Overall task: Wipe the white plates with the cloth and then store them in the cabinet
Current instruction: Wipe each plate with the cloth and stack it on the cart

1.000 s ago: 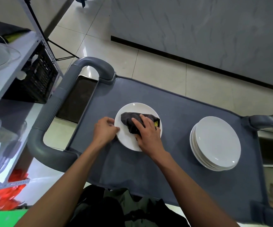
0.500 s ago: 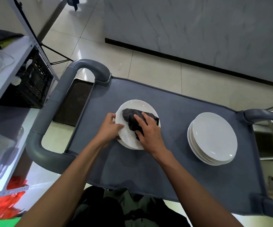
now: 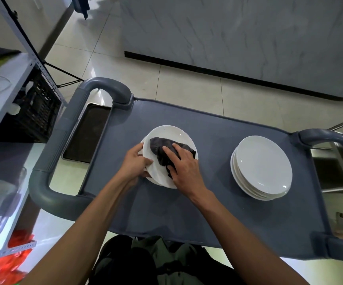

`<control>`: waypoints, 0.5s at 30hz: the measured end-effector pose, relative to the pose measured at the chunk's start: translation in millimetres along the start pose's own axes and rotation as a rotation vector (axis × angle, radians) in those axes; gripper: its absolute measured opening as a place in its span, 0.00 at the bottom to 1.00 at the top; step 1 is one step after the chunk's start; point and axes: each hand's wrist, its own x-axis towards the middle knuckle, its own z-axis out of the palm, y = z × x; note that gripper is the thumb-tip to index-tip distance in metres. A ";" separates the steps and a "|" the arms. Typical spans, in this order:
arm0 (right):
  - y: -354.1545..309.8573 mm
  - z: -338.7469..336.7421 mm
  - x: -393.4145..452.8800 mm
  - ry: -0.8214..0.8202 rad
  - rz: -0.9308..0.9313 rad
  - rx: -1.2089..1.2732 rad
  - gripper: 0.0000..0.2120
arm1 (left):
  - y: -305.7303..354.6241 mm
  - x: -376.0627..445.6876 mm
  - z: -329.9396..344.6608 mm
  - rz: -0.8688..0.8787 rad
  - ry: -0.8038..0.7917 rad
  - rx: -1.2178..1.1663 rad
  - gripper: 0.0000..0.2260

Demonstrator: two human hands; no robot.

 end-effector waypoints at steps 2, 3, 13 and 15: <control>-1.2 -1.4 -1.7 0.013 -0.018 -0.017 0.29 | 2.3 -2.8 2.5 0.011 -0.015 0.008 0.26; -1.7 -2.1 -2.3 0.018 -0.031 -0.025 0.28 | 3.5 -4.4 3.9 0.019 -0.028 0.016 0.26; 14.6 -35.2 16.8 0.187 -0.122 -0.115 0.28 | 21.7 -11.8 28.9 0.122 -0.125 0.056 0.26; 23.6 -50.7 24.7 0.222 -0.095 -0.131 0.27 | 28.0 -13.7 38.1 0.145 -0.145 0.053 0.27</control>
